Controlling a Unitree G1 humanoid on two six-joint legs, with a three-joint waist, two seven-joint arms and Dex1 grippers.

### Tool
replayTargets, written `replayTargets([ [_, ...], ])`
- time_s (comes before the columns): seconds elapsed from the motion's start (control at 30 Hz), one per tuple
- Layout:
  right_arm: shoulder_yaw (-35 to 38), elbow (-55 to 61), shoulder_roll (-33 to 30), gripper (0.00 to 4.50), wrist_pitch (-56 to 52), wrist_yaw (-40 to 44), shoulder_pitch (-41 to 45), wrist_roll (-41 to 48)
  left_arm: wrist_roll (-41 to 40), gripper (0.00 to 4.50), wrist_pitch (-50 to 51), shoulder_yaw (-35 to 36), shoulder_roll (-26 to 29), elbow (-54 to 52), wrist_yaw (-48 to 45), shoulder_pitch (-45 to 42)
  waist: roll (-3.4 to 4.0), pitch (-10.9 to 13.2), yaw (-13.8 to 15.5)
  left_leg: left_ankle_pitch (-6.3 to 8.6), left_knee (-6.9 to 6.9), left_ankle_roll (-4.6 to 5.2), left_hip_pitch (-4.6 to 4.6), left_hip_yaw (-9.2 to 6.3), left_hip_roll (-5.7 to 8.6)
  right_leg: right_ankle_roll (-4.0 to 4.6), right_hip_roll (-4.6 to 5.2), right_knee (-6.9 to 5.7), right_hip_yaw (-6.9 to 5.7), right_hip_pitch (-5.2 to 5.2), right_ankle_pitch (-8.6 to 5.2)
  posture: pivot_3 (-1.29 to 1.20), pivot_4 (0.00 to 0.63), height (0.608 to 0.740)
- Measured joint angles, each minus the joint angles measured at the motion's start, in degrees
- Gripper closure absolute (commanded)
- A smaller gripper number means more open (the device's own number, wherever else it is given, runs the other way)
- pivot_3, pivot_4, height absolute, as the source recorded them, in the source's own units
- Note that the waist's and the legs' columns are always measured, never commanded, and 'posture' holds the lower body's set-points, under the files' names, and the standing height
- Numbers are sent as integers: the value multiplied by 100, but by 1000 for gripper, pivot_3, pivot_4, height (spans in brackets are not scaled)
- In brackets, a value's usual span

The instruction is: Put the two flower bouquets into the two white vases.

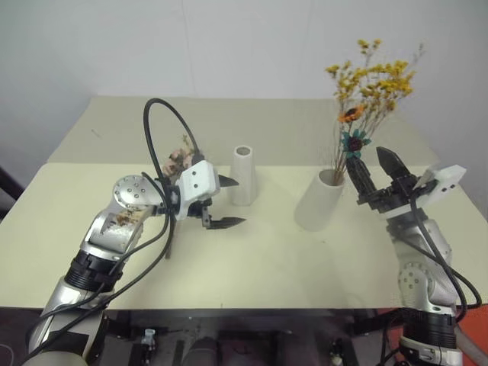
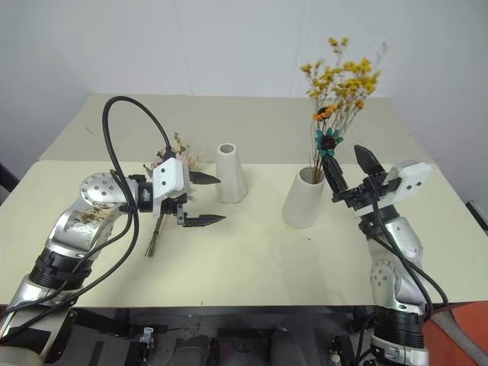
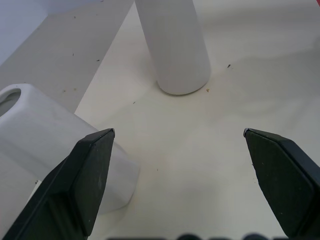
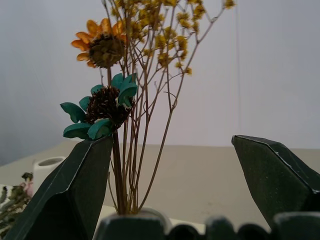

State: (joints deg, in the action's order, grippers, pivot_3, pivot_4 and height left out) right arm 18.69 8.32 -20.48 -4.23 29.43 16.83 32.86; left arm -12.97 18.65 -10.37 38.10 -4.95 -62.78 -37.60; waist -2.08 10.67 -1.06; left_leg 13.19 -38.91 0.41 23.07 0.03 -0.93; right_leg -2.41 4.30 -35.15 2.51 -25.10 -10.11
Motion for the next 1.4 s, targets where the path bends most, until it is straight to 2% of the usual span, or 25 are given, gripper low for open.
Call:
replayTargets([
  [0.2,-75,450,-610,40,-165,722,-485,168,-67,0,3,27,-44,-2,-34,-54,0,0,3,0,-2,0,2,0,1,-9,2,3,1,2,-5,0,150,740],
  [0.3,-361,584,-1052,40,-342,791,-549,-229,-60,0,2,27,-45,-2,-39,-134,0,-1,-5,0,-1,0,-15,2,-1,-24,-1,0,2,13,-16,0,150,740],
  [0.4,-476,560,-1086,40,-390,764,-665,-439,-78,0,7,36,-45,-23,-52,-195,0,0,7,0,0,0,-14,1,0,-26,-2,1,2,13,-18,0,150,740],
  [0.53,-328,677,-1175,40,-373,1109,-1013,-237,-319,0,80,252,-48,-161,-34,-185,0,0,20,0,0,0,-6,0,0,-21,2,5,1,11,-14,0,150,740],
  [0.63,13,997,-1519,40,-403,1599,-1428,183,-601,0,395,701,-54,-459,255,-2,1,0,22,0,-2,0,-6,0,2,-23,6,5,1,12,-15,0,150,740],
  [0.77,695,1462,-2473,40,-1223,1883,-1783,916,-668,0,1729,1234,-178,-1057,1567,134,-1,0,20,0,-5,0,-28,-4,-3,-35,2,3,-2,35,-19,0,150,740],
  [0.87,908,1949,-3077,40,-1804,1947,-1974,1184,-298,0,2931,1286,-93,-1733,2595,212,-1,0,-7,1,11,-2,-73,-3,-6,-35,-3,8,0,72,-27,0,150,740],
  [0.93,903,2289,-3503,40,-2054,1999,-1973,1165,108,0,3732,1053,-20,-2086,3228,188,-2,0,-9,2,13,-2,-82,-4,-5,-35,-4,9,-1,83,-28,0,150,740],
  [1.0,826,2508,-3876,40,-2304,2049,-1802,1180,284,0,4970,784,-71,-2205,3697,-69,-5,1,6,1,7,-2,-81,-6,-2,-35,-3,11,-3,85,-28,0,150,740],
  [1.07,664,2544,-4168,40,-2560,2043,-1502,1197,425,0,6162,776,-455,-2184,4115,-444,-12,2,14,1,1,-2,-77,-10,3,-35,0,15,-3,87,-28,0,150,740],
  [1.13,371,2506,-4441,40,-2857,2050,-1016,1250,476,0,6941,875,-808,-2116,4505,-678,-13,2,20,2,3,-2,-73,-11,8,-41,4,22,-3,87,-31,0,150,740],
  [1.23,125,2441,-4693,40,-3126,2123,-621,1327,449,0,7334,942,-957,-1974,4817,-493,-23,8,-1,6,19,-4,-64,-17,4,-38,-1,16,-6,72,-45,0,150,740],
  [1.3,-533,2265,-4702,40,-3411,2252,-3,1342,131,0,7357,1306,-1033,-1592,5072,-404,-25,11,3,7,12,-5,-60,-18,6,-34,5,5,-6,63,-46,0,150,740],
  [1.4,-908,2248,-4704,40,-3562,2330,452,1327,-285,0,7357,1541,-973,-1176,5445,-397,-25,11,18,7,8,-5,-66,-20,6,-35,4,7,-9,73,-45,0,150,740],
])
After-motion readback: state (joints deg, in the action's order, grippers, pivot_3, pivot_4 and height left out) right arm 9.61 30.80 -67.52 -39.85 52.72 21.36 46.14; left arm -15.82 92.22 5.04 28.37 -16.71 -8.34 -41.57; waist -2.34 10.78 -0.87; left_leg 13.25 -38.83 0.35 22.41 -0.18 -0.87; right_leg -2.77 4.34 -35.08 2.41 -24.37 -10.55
